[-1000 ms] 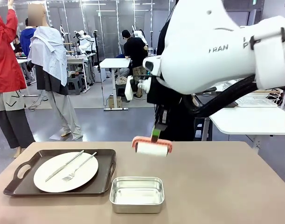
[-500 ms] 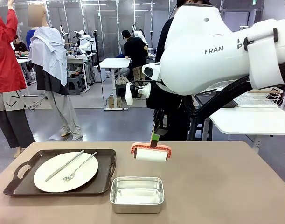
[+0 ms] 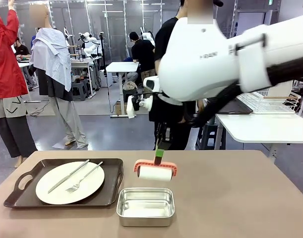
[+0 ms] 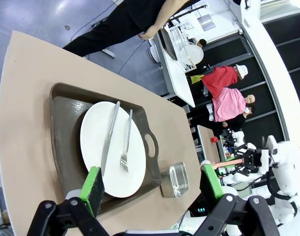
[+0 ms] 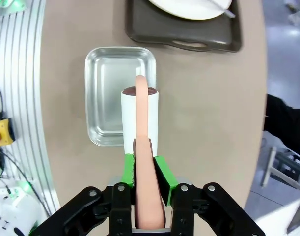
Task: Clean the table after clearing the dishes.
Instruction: Place the Lint Roller back on top of the Airtight Container.
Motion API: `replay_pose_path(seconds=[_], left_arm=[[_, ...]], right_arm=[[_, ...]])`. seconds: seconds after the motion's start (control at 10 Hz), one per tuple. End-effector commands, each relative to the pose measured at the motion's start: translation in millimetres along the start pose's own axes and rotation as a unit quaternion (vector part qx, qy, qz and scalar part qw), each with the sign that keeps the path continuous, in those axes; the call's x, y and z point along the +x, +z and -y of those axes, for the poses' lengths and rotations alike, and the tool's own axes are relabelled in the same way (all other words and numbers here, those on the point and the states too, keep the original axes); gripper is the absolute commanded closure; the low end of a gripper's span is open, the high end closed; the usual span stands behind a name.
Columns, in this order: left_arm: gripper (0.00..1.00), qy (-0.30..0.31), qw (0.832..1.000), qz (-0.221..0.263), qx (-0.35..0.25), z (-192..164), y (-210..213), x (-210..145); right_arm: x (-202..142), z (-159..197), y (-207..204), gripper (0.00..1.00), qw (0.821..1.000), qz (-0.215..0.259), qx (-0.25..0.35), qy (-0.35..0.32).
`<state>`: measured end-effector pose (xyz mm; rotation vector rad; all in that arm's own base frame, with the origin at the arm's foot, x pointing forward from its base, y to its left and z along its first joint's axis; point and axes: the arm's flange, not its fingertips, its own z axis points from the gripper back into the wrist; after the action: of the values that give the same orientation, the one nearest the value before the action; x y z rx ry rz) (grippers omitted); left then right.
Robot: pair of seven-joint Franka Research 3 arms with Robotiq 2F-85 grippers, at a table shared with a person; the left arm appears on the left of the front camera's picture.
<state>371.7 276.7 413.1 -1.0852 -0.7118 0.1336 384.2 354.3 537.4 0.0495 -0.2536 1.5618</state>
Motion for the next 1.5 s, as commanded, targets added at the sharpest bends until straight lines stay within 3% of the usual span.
replay_pose_path(seconds=[0.0, 0.3, 0.8, 1.4], left_arm=[[0.0, -0.002, 1.0, 0.0, -0.001, 0.3, 3.7, 1.5], [0.0, -0.002, 1.0, 0.0, -0.001, 0.3, 3.7, 1.5], [0.0, -0.002, 1.0, 0.0, -0.001, 0.3, 3.7, 1.5], [0.0, -0.002, 1.0, 0.0, -0.001, 0.3, 3.7, 1.5]], right_arm=[[25.1, 14.9, -16.3, 0.78, 0.998, -0.016, 0.068, -0.003], [38.3, 18.4, -66.8, 0.78, 0.989, -0.041, 0.145, -0.003], [49.0, 50.4, -120.0, 0.78, 0.986, -0.064, 0.152, -0.005], [50.6, 57.4, -168.7, 0.78, 0.982, -0.097, 0.165, -0.008]])
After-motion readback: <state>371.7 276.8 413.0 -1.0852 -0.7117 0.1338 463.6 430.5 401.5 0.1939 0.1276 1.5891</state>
